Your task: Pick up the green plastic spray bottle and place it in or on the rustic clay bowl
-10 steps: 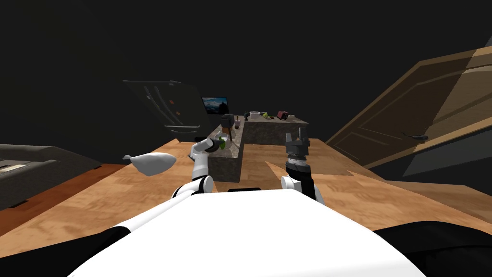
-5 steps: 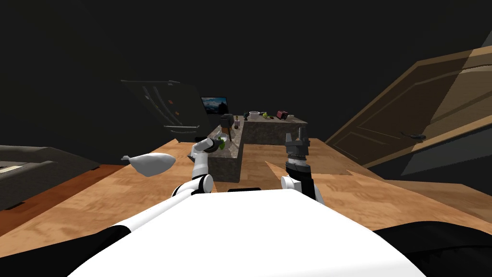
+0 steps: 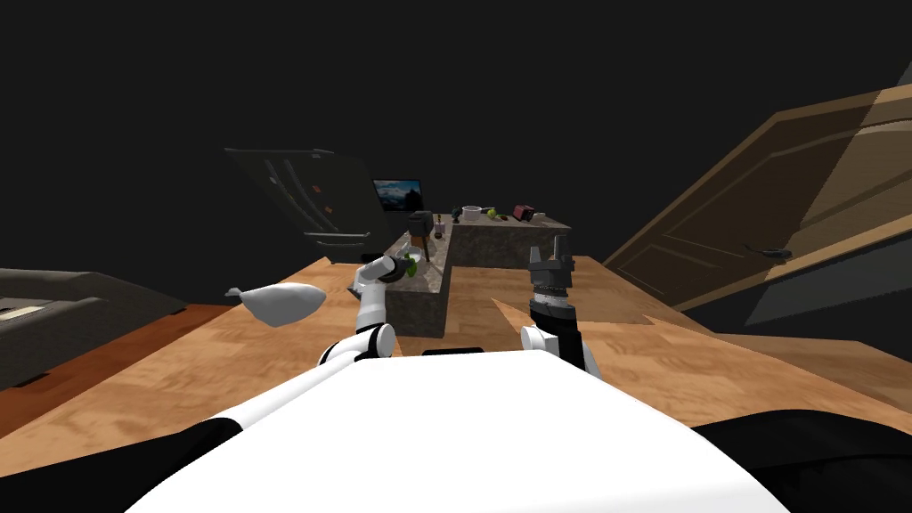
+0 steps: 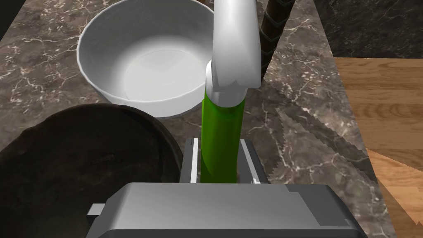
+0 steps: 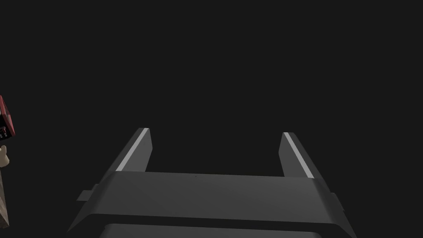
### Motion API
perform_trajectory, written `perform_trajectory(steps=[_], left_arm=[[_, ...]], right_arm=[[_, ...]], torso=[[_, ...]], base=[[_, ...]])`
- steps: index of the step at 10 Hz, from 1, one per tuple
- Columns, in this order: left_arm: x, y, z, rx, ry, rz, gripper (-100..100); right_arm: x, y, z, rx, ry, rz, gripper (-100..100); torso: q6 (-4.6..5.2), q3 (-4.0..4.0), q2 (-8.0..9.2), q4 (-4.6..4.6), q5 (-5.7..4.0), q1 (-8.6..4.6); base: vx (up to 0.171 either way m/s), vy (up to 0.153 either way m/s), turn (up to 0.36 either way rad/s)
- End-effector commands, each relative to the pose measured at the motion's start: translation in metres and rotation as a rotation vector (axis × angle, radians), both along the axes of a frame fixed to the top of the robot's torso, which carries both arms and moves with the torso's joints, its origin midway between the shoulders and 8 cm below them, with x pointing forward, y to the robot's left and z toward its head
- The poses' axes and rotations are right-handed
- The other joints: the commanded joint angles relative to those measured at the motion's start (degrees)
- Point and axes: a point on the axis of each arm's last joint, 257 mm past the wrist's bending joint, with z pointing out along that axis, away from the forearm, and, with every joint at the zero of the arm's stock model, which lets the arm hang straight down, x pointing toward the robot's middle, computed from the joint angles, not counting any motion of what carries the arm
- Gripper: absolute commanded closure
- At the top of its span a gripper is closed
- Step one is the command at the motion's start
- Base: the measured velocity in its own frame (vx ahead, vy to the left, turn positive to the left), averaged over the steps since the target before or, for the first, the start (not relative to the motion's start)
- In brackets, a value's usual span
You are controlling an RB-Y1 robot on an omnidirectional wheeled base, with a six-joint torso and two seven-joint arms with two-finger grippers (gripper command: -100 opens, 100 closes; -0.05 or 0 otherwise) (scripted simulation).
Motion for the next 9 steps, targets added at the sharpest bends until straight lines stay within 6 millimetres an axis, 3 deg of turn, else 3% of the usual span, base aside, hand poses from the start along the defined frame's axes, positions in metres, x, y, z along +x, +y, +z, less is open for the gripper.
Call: perform_trajectory(steps=[1, 4, 5, 6, 9], left_arm=[[-0.005, -0.003, 0.002, 0.0, 0.002, -0.004, 100], [-0.009, -0.006, 0.004, 0.0, 0.002, -0.007, 100], [-0.01, -0.007, 0.004, -0.001, 0.004, -0.008, 0], [-0.01, 0.011, 0.008, 0.037, -0.003, 0.006, 100], [-0.015, 0.045, 0.014, 0.145, -0.026, 0.034, 100]], right_arm=[[0.0, 0.0, 0.0, 0.0, 0.0, 0.0, 0], [0.0, 0.0, 0.0, 0.0, 0.0, 0.0, 0], [0.0, 0.0, 0.0, 0.0, 0.0, 0.0, 0], [0.0, 0.0, 0.0, 0.0, 0.0, 0.0, 0], [0.0, 0.0, 0.0, 0.0, 0.0, 0.0, 0]], torso=[[0.0, 0.0, 0.0, 0.0, 0.0, 0.0], [-0.04, 0.04, 0.06, 0.01, 0.02, 0.07], [-0.03, 0.02, 0.03, 0.0, 0.02, 0.06], [-0.03, 0.0, 0.01, 0.0, 0.02, 0.05], [-0.17, 0.16, 0.35, 0.0, -0.01, 0.08]], base=[[-0.005, 0.013, 0.039], [-0.007, 0.012, 0.019], [0.0, 0.0, 0.0], [-0.032, -0.022, -0.093], [-0.11, -0.028, -0.119]])
